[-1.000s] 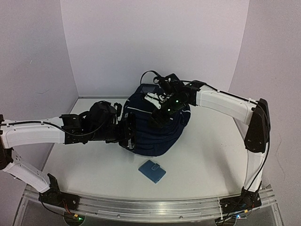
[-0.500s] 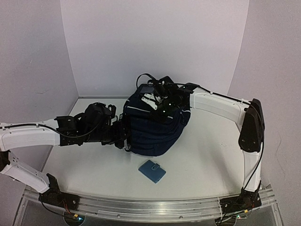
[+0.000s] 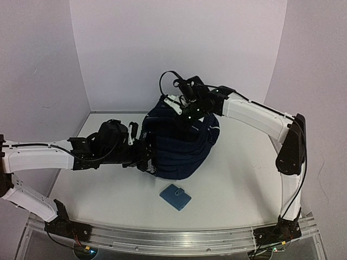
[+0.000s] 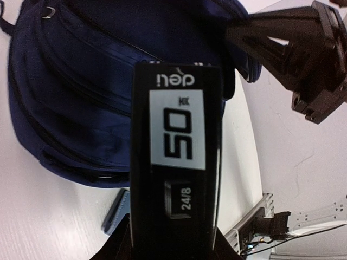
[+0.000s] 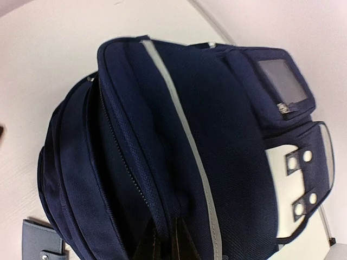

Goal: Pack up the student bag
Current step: Place the stationery in the student bag.

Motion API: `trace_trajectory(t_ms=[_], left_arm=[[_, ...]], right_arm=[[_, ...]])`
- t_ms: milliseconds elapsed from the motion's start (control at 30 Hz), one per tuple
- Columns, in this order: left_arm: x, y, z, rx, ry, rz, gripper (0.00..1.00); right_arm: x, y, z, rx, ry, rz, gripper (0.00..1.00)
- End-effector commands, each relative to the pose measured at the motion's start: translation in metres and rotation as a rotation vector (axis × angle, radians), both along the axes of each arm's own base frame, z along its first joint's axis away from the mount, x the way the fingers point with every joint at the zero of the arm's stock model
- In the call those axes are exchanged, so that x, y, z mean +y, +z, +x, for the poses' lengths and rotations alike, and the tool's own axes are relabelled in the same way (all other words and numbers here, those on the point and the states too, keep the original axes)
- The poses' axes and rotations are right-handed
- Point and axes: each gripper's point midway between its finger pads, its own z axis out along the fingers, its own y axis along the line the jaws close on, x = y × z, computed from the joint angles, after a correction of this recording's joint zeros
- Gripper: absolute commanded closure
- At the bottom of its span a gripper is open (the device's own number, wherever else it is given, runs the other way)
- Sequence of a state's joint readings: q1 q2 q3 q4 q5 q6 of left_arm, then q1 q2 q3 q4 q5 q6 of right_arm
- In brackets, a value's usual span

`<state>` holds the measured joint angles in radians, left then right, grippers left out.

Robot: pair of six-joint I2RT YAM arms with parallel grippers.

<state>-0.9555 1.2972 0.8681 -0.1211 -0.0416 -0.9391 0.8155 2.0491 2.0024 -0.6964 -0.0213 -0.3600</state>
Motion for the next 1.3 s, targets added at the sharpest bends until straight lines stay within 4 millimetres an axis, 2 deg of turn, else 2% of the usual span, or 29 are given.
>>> trace_trajectory(t_ms=[0, 200, 333, 500, 667, 800, 1000, 1067, 1100, 1200, 1267], left_arm=[[-0.036, 0.055, 0.01, -0.109, -0.109, -0.248, 1.0], [-0.051, 0.064, 0.03, -0.078, -0.15, -0.395, 1.0], [-0.057, 0.07, 0.053, -0.044, -0.143, -0.531, 1.0], [-0.07, 0.068, 0.076, -0.026, -0.12, -0.573, 1.0], [-0.067, 0.073, 0.105, -0.022, -0.047, -0.672, 1.0], [-0.068, 0.079, 0.12, -0.021, -0.016, -0.737, 1.0], [-0.056, 0.067, 0.15, -0.006, 0.121, -0.773, 0.99], [-0.059, 0.067, 0.159, -0.02, 0.141, -0.766, 0.97], [-0.061, 0.073, 0.165, -0.038, 0.152, -0.771, 0.97], [-0.062, 0.063, 0.183, -0.035, 0.221, -0.745, 0.93], [-0.06, 0.053, 0.192, -0.017, 0.276, -0.731, 0.82]], right_arm=[[0.012, 0.087, 0.005, -0.094, -0.016, 0.213, 1.0], [0.017, 0.1, 0.003, -0.09, -0.004, 0.257, 1.0], [0.021, 0.105, -0.002, -0.07, 0.008, 0.289, 1.0], [0.025, 0.108, -0.007, -0.041, 0.025, 0.32, 1.0], [0.028, 0.108, -0.014, -0.004, 0.04, 0.347, 1.0], [0.031, 0.101, -0.02, 0.028, 0.053, 0.351, 1.0], [0.037, 0.097, -0.031, 0.06, 0.079, 0.357, 1.0], [0.04, 0.099, -0.034, 0.067, 0.086, 0.366, 1.0], [0.04, 0.099, -0.035, 0.075, 0.086, 0.372, 1.0], [0.042, 0.103, -0.036, 0.081, 0.087, 0.387, 1.0], [0.042, 0.105, -0.036, 0.075, 0.087, 0.39, 1.0]])
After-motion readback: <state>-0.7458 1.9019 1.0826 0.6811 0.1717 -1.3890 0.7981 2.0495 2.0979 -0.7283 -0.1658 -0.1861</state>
